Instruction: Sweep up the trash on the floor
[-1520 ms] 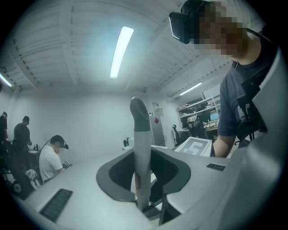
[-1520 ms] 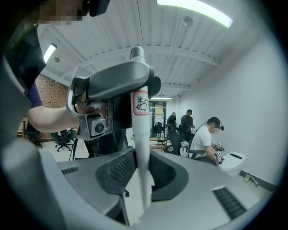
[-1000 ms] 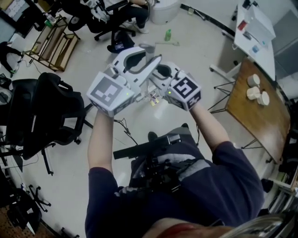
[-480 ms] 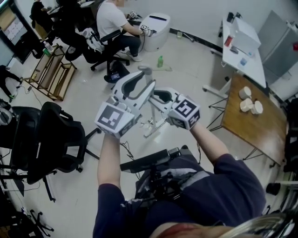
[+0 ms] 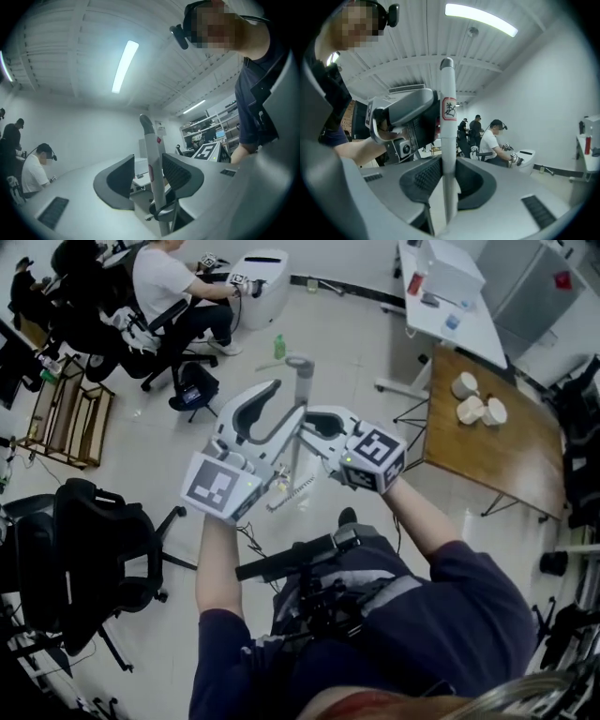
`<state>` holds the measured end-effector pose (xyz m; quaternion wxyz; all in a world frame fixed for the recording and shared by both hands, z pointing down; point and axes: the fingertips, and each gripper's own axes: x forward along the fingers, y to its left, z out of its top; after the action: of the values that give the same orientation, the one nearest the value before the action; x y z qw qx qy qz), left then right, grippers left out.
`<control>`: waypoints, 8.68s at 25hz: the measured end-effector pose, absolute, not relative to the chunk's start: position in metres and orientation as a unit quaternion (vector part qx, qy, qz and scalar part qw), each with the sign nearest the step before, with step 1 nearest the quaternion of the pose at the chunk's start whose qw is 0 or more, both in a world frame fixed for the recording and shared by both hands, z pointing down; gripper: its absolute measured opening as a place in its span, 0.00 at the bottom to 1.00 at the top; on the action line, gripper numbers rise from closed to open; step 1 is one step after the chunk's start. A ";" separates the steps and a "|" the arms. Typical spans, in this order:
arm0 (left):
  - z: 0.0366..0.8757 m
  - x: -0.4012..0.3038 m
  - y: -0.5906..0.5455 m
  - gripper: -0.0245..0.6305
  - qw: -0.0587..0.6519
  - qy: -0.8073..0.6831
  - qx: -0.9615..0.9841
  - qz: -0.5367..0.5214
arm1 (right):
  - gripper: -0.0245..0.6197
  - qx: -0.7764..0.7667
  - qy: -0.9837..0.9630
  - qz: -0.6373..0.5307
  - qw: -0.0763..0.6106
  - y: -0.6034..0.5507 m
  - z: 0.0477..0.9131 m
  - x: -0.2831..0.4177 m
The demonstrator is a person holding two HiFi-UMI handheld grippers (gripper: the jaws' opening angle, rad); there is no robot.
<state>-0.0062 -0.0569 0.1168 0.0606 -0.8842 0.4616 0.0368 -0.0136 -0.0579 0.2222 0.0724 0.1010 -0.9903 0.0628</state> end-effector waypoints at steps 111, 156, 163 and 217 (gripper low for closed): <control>0.480 0.467 -0.356 0.18 -0.037 -0.111 -0.961 -0.251 | 0.27 0.661 -0.665 0.306 0.167 -0.345 0.533 0.442; 0.494 0.459 -0.455 0.31 -0.018 0.024 -0.971 -0.236 | 0.25 0.668 -0.640 0.330 0.187 -0.315 0.551 0.462; 0.488 0.459 -0.464 0.29 -0.006 0.050 -0.972 -0.228 | 0.25 0.661 -0.648 0.329 0.187 -0.316 0.550 0.456; 0.511 0.453 -0.502 0.30 -0.049 0.118 -0.960 -0.251 | 0.25 0.657 -0.649 0.321 0.212 -0.307 0.545 0.482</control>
<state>0.4534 -0.5021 0.5115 -0.0494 -0.9596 0.1177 -0.2509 0.4821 -0.3068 0.5450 0.2121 0.6566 -0.6488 0.3207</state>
